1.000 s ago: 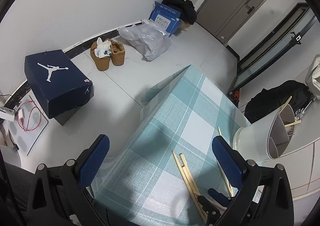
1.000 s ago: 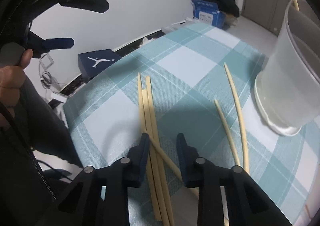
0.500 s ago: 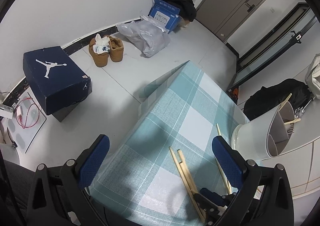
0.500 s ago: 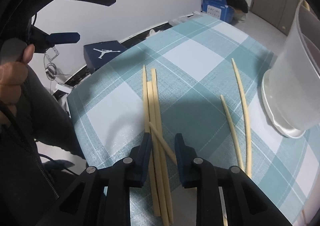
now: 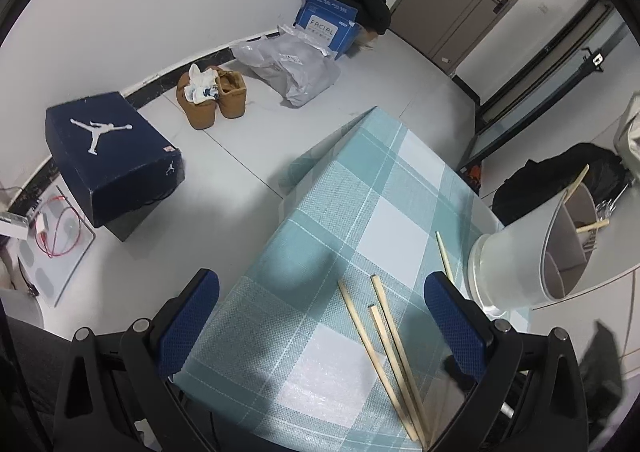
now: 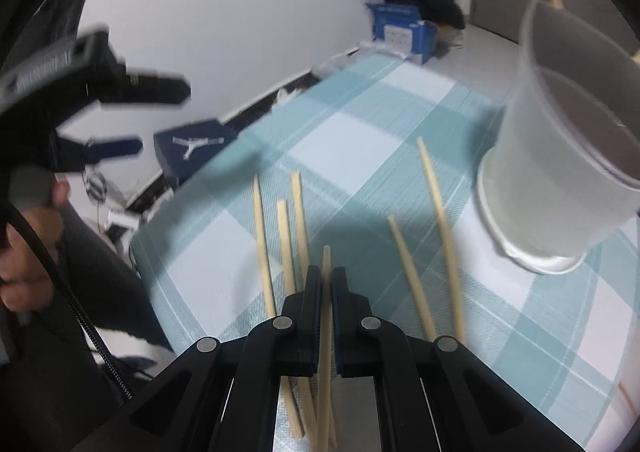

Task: Organize utensils
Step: 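Close the right gripper on a bamboo chopstick and lift it, then close the left gripper on a bamboo chopstick while the right holds its chopstick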

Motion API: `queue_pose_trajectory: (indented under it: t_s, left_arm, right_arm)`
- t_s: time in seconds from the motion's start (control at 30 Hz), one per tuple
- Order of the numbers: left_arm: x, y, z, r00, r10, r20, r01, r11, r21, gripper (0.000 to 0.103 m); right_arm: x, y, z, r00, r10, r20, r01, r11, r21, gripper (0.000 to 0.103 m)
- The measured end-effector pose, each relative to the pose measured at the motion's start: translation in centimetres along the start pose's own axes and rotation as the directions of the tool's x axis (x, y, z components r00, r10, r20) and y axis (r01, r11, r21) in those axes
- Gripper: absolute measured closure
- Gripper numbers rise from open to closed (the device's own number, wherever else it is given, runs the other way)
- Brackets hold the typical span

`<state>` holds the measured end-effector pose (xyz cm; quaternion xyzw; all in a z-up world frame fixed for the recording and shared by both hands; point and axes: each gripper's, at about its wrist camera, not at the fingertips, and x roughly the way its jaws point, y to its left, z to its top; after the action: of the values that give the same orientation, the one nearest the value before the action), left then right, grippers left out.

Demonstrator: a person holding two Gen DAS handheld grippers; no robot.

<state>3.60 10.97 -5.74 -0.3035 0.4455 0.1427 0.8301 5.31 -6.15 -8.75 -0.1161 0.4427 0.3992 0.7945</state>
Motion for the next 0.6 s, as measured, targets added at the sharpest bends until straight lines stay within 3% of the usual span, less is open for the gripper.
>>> queue_pose_trajectory:
  t_s: [0.1,0.33,0.47,0.6]
  left_arm:
    - [-0.2,-1.2,-0.3,1.000,0.004,0.021,-0.005,0.999,0.043,0.002]
    - [1.5,-4.0,-1.0,0.996,-0.054,-0.078,0.060,0.995,0.080,0.002]
    - [2.7,-6.0,-1.8,0.989,-0.045,-0.142,0.064,0.989,0.131,0.002]
    - [3.7,-7.3,-2.8,0.981,-0.024,-0.194,0.040,0.996,0.080,0.002]
  right_arm:
    - [-2.0,-0.4,0.4,0.998,0.001,0.059,-0.003,1.000,0.022,0.099]
    - [-6.5,-3.9,0.3,0.979,0.010,0.205,-0.040,0.989,0.140,0.099]
    - [-8.4,-6.0,-0.4,0.966,-0.010,0.257,-0.044,0.978,0.202,0.099]
    - [-10.2,-7.1,-1.1,0.954,-0.041,0.298,-0.028,0.974,0.226,0.099]
